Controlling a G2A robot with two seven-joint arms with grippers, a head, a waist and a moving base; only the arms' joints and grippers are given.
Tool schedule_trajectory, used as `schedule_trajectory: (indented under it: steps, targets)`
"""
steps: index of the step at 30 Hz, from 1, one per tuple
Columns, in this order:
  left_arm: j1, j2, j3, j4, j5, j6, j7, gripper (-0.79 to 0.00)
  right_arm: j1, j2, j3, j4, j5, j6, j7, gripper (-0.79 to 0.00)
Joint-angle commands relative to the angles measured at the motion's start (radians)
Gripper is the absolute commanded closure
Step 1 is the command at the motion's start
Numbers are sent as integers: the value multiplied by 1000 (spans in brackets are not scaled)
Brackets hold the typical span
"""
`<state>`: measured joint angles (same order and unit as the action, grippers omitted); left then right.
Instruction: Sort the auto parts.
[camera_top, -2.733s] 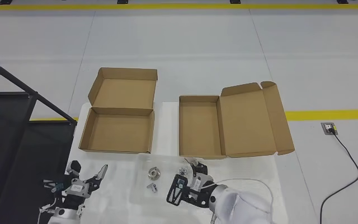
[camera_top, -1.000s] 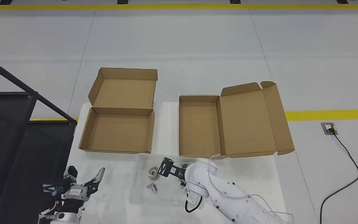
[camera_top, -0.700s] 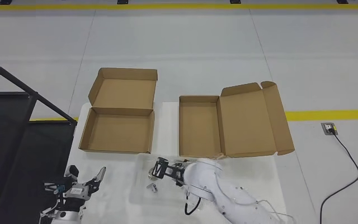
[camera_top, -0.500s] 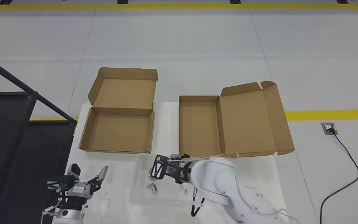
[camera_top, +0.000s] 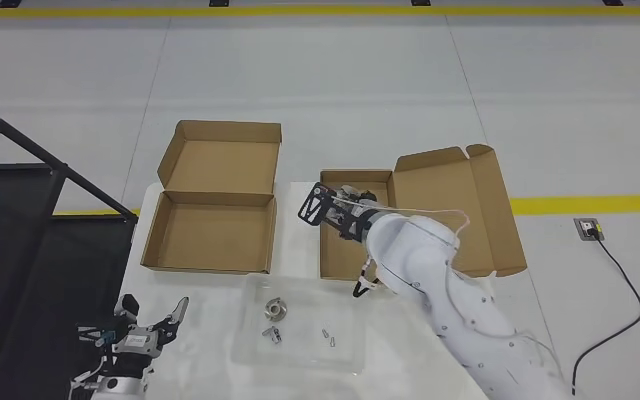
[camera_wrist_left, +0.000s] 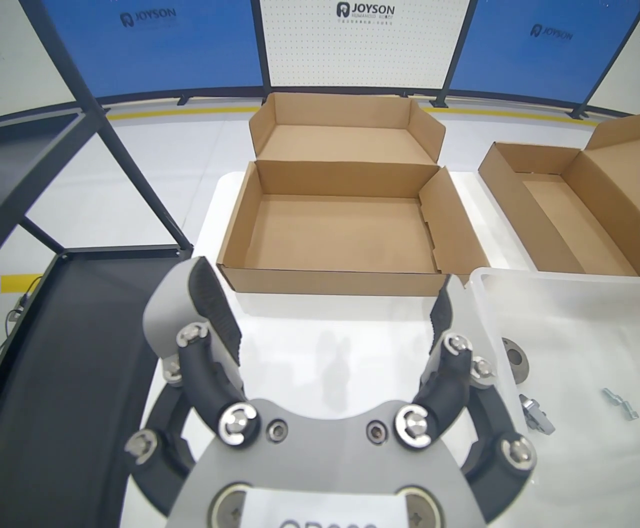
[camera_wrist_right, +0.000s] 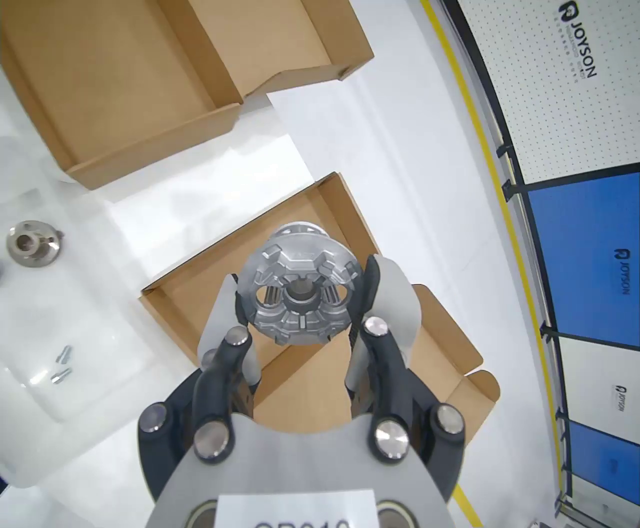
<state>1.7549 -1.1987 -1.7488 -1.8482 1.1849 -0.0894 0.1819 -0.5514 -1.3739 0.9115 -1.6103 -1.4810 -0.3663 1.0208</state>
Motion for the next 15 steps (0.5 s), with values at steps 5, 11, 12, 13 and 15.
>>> schedule_trajectory:
  steps: [5,11,12,13,15]
  targets:
    - [0,0,1,0,0,0,0,-785,-4,1,1,-13,12,-2,-8,0]
    - [0,0,1,0,0,0,0,-785,-4,1,1,-13,12,-2,-8,0]
    - [0,0,1,0,0,0,0,-785,-4,1,1,-13,12,-2,-8,0]
    - [0,0,1,0,0,0,0,-785,-4,1,1,-13,12,-2,-8,0]
    - [0,0,1,0,0,0,0,-785,-16,1,6,6,13,15,-19,0]
